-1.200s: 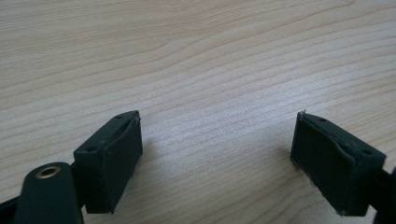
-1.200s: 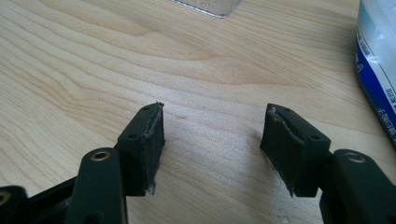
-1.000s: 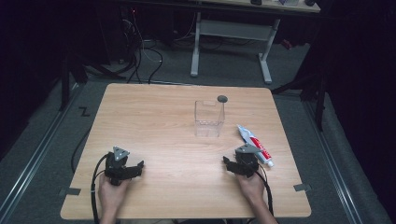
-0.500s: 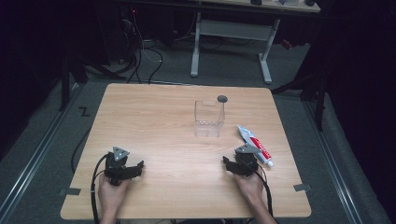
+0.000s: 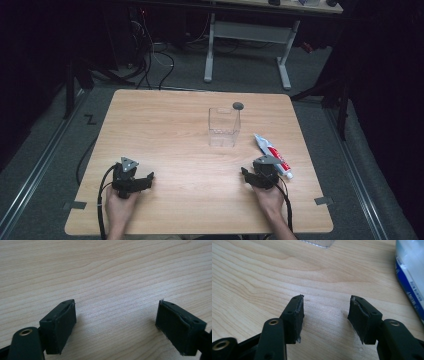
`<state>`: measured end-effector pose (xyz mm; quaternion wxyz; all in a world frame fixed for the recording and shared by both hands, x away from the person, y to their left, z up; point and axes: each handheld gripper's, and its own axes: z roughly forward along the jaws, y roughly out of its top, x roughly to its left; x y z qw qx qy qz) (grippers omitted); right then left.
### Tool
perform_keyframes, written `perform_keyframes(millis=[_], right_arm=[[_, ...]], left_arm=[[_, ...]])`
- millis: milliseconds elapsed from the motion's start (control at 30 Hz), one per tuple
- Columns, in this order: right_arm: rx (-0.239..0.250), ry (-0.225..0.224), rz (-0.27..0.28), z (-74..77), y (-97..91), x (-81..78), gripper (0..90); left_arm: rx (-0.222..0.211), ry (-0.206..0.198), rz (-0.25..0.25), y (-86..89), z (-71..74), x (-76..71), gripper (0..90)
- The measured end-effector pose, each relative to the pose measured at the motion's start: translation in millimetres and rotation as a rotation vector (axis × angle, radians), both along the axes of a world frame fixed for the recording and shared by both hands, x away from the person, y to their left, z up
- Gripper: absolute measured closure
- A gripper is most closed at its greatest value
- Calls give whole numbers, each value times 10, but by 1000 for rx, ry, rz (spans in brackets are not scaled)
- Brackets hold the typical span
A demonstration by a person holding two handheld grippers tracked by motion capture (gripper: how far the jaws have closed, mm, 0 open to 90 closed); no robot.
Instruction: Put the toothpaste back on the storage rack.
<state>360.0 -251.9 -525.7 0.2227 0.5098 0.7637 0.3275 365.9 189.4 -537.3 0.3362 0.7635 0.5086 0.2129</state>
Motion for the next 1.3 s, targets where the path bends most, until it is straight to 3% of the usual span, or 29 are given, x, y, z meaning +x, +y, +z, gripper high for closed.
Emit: perform_keyframes(millis=[200,900,1300], right_arm=[[25,-43,-10,54,-55,-68,498],[66,-46,-42,95,-294,-315,505],[78,-59,-72,141,-395,-350,502]], left_arm=[[0,0,0,0,0,0,171],[-1,0,2,1,0,1,172],[-2,0,4,3,0,1,172]])
